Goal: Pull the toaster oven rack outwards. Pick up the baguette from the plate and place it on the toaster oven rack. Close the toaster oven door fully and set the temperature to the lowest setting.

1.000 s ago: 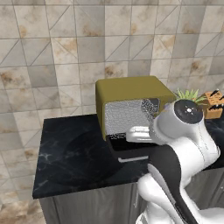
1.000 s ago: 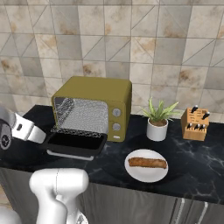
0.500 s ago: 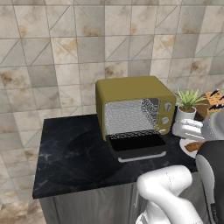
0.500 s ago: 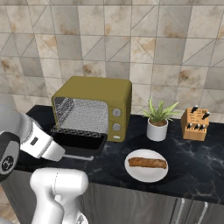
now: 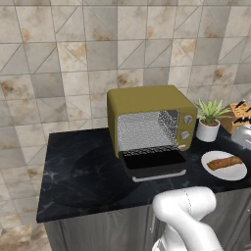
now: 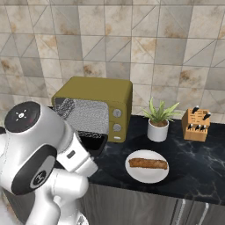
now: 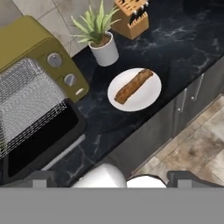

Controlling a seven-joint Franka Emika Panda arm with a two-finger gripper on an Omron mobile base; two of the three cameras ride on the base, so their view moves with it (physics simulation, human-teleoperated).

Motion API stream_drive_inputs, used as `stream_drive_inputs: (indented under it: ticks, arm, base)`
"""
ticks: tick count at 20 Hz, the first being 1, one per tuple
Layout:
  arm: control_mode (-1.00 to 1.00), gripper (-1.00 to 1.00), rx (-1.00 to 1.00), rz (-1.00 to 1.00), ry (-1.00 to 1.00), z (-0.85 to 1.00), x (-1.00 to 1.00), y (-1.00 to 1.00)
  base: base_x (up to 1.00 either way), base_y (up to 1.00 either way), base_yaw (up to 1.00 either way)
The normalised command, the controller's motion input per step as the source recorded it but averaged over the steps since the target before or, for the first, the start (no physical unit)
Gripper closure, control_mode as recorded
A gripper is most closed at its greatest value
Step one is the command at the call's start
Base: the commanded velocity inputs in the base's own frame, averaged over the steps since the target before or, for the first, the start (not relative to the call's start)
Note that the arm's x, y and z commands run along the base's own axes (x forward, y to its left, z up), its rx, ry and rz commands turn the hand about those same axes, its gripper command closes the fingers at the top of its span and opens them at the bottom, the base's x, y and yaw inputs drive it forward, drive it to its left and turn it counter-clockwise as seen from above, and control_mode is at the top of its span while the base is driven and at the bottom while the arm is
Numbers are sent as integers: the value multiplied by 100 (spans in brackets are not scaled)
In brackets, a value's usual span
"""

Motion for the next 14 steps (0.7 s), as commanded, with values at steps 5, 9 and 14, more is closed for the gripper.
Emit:
stream_drive_inputs:
  ticks: [5,9,14]
  arm:
    - [-100,-100,11,-8,1,0,6,-64]
    - [-100,-100,4,-3,2,-5,27,-35]
    - [-100,-100,7,-2,12,-17,40,-24]
  base:
    - [0,0,0]
    - [0,0,0]
    - [0,0,0]
